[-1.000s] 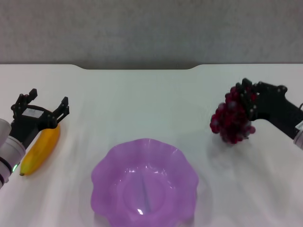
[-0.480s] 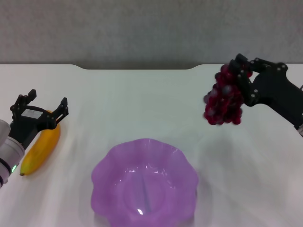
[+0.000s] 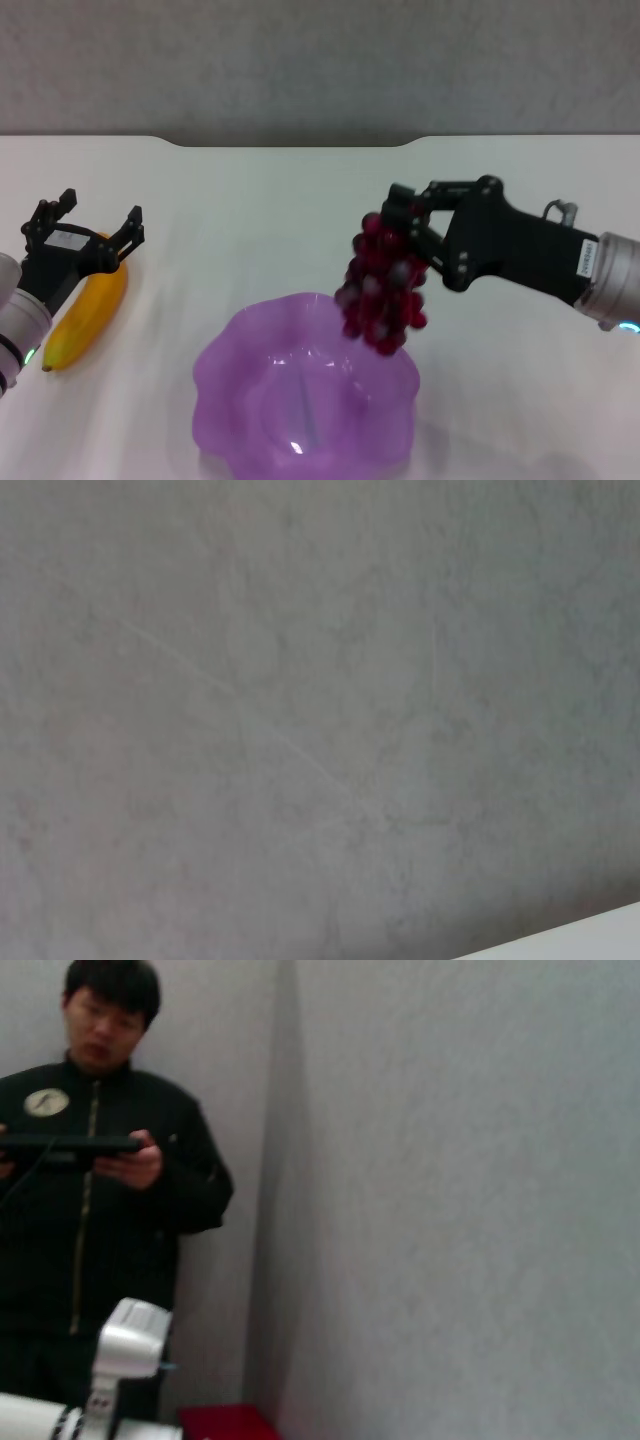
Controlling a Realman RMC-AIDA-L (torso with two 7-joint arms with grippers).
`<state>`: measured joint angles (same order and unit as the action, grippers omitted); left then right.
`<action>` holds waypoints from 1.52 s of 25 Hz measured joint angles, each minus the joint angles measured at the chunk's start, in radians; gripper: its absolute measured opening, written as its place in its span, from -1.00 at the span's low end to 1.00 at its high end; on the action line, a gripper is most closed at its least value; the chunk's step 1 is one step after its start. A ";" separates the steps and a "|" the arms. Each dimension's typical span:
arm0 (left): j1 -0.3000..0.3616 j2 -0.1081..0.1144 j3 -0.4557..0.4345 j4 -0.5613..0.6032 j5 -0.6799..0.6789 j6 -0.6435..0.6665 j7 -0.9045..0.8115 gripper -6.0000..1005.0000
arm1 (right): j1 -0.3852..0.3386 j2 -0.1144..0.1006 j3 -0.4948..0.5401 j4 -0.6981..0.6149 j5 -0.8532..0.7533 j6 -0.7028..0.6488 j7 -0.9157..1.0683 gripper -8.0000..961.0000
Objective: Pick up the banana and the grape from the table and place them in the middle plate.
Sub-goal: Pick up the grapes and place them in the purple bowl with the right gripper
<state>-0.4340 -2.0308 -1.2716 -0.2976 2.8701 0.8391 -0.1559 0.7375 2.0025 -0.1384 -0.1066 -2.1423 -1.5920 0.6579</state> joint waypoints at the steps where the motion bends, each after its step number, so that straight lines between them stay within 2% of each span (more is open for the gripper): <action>1: 0.000 0.000 0.000 0.000 0.000 0.000 0.000 0.80 | 0.005 0.000 -0.010 0.000 -0.009 0.002 0.006 -0.69; 12: -0.001 -0.001 0.000 0.000 0.000 0.003 -0.001 0.80 | 0.013 0.001 -0.156 -0.003 -0.025 0.010 0.074 -0.70; 21: -0.002 -0.002 0.000 0.000 0.000 0.006 -0.002 0.80 | 0.022 0.003 -0.235 0.002 -0.046 0.120 0.225 -0.70; 26: -0.002 -0.002 0.000 0.000 0.000 0.007 -0.003 0.80 | 0.029 0.005 -0.245 0.009 -0.047 0.147 0.237 -0.59; 37: -0.002 -0.002 0.000 0.000 0.000 0.008 -0.003 0.80 | 0.038 0.007 -0.242 0.012 -0.041 0.162 0.246 -0.12; 38: -0.002 -0.002 0.000 0.000 0.000 0.008 -0.004 0.80 | 0.038 0.007 -0.240 0.012 -0.040 0.169 0.248 0.02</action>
<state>-0.4356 -2.0325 -1.2716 -0.2976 2.8701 0.8468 -0.1594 0.7759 2.0095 -0.3788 -0.0942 -2.1825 -1.4234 0.9059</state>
